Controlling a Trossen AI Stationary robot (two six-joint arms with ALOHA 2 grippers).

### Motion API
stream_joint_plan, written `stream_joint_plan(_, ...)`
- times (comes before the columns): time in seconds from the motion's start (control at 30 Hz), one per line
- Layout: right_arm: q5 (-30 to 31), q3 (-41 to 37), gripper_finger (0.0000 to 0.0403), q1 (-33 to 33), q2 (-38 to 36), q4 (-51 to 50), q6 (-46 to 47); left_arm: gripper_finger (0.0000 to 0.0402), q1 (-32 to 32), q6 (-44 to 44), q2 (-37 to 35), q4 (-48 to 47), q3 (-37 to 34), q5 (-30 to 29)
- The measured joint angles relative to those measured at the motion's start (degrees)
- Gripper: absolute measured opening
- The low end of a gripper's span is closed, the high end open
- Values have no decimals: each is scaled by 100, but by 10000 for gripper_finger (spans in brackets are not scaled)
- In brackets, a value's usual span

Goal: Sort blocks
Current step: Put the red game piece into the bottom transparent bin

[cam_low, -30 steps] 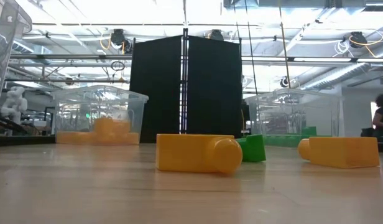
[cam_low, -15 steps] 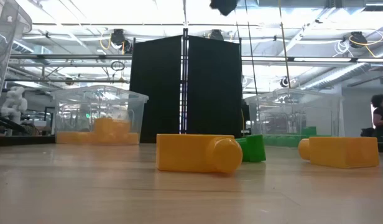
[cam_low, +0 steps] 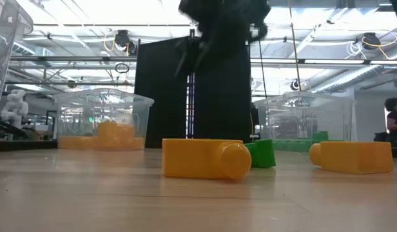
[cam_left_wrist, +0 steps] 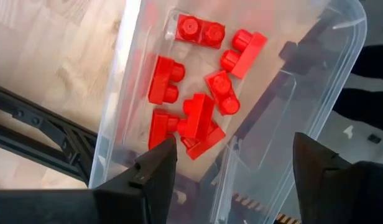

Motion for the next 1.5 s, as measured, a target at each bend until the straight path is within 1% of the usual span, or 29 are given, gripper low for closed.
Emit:
stream_joint_plan(0.13, 286, 7, 267, -95, 404, -4, -265, 205, -2, -145, -2, 0, 0, -82)
stream_joint_plan(0.27, 436, 7, 267, -231, 683, 30, -532, 205, -2, -148, -2, 1, 0, -180)
stream_joint_plan(0.43, 464, 11, 267, -310, 1066, -97, -729, 206, -2, -149, -2, -1, 0, -327)
stream_joint_plan(0.53, 673, 9, 267, -334, 1343, -99, -755, 206, -2, -146, -2, -5, 0, -441)
stream_joint_plan(0.67, 757, 39, 262, -351, 1540, -114, -685, 206, -2, -146, -2, -11, 0, -526)
stream_joint_plan(0.77, 777, 39, 232, -350, 1593, -142, -571, 206, -2, -146, -2, -45, 0, -536)
stream_joint_plan(0.9, 829, 28, 151, -344, 1549, -154, -556, 206, -2, -148, -2, -43, 0, -716)
stream_joint_plan(1.0, 855, 81, 150, -343, 1518, -253, -527, 206, 55, -201, -2, -45, 0, -905)
stream_joint_plan(1.1, 898, 190, 150, -345, 1491, -401, -494, 206, 180, -281, -2, -48, 0, -1322)
stream_joint_plan(1.23, 1082, 425, 150, -374, 1195, -429, -375, 206, 396, -261, -4, -48, 0, -2006)
stream_joint_plan(1.4, 985, 855, 150, -590, 352, -326, -173, 206, 655, -235, -4, -86, 0, -2980)
stream_joint_plan(1.5, 917, 1024, 150, -869, -217, -180, 128, 206, 822, -229, -4, -182, 0, -3903)
